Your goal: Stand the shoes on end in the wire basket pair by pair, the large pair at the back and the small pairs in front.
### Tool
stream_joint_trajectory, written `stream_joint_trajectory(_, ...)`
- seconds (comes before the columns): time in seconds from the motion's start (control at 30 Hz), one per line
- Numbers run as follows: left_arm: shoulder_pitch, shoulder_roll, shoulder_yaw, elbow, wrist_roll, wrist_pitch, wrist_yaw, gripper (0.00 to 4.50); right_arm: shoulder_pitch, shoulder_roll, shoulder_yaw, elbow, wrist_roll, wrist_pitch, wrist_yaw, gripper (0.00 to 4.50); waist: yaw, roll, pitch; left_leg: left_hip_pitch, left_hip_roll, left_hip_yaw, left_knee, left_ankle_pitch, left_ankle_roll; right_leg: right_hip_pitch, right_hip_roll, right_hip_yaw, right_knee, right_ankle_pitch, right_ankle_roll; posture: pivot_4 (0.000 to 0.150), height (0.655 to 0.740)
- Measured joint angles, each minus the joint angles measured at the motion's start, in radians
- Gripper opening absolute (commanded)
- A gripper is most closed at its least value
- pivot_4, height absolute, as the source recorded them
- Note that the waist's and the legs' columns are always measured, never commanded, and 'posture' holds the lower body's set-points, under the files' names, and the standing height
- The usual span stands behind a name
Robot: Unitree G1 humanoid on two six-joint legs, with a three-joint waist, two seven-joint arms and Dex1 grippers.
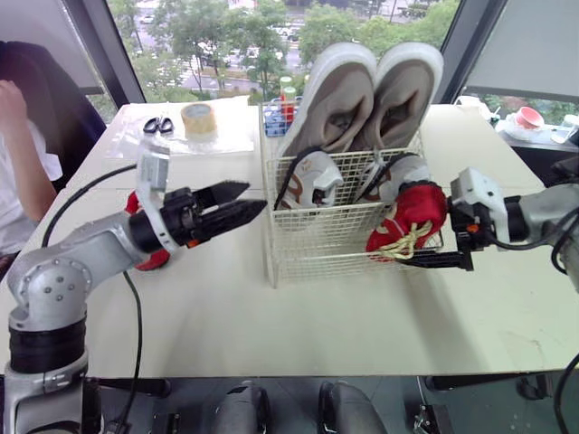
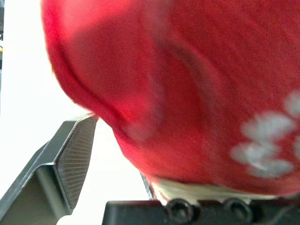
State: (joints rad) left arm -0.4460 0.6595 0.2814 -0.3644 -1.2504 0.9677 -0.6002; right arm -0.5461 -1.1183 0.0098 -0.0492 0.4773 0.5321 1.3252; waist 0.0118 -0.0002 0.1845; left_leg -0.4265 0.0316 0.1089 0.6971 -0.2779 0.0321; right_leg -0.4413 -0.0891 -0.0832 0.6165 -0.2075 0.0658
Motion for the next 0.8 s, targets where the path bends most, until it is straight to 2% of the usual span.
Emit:
stream_joint_trajectory(0.27,0.101,0.032,0.011,-0.083,0.023,-0.014,0.041,4.5,0.087,-0.145,-0.193,-0.076,-0.002,0.035,0.0,4.45,0.002,0.0,0.0,0.0,0.0,0.0,0.0,-0.002,0.002,0.0,-0.001,0.0,0.0,-0.001,-0.001,0.15,0.74)
stream_joint_trajectory(0.43,0.12,0.035,0.034,-0.09,0.073,-0.044,0.133,4.5,0.112,-0.282,-0.272,-0.007,-0.047,-0.011,0.051,4.45,0.0,0.0,0.0,0.0,0.0,0.0,-0.001,-0.002,0.003,-0.001,-0.003,0.0,-0.001,-0.001,-0.001,0.15,0.74)
stream_joint_trajectory(0.5,0.119,0.035,0.055,-0.09,0.084,-0.048,0.191,4.5,0.023,-0.314,-0.259,0.066,-0.058,-0.042,0.068,4.45,-0.003,0.001,0.0,0.0,0.0,0.0,-0.001,-0.002,0.002,-0.002,-0.004,0.0,-0.001,0.0,-0.002,0.15,0.74)
stream_joint_trajectory(0.6,0.088,0.039,0.069,-0.079,0.114,-0.047,0.299,4.5,-0.213,-0.303,-0.196,0.116,-0.038,-0.047,0.099,4.45,-0.01,0.002,0.001,0.0,0.0,0.0,-0.003,-0.002,0.002,-0.003,-0.004,0.0,-0.001,0.0,-0.002,0.15,0.74)
stream_joint_trajectory(0.67,0.035,0.064,0.073,-0.033,0.159,-0.013,0.404,4.5,-0.354,-0.227,-0.15,0.086,0.018,0.004,0.127,4.45,-0.017,0.0,0.001,0.001,0.001,-0.001,-0.004,-0.001,0.001,-0.002,-0.002,0.0,-0.001,0.0,-0.003,0.15,0.74)
stream_joint_trajectory(0.8,-0.059,0.125,0.09,0.092,0.271,0.077,0.597,4.5,-0.423,-0.075,-0.058,-0.046,0.141,0.134,0.149,4.45,-0.023,-0.001,0.001,0.0,0.0,-0.001,-0.007,0.0,0.0,-0.003,0.0,-0.001,-0.001,0.002,0.001,0.15,0.74)
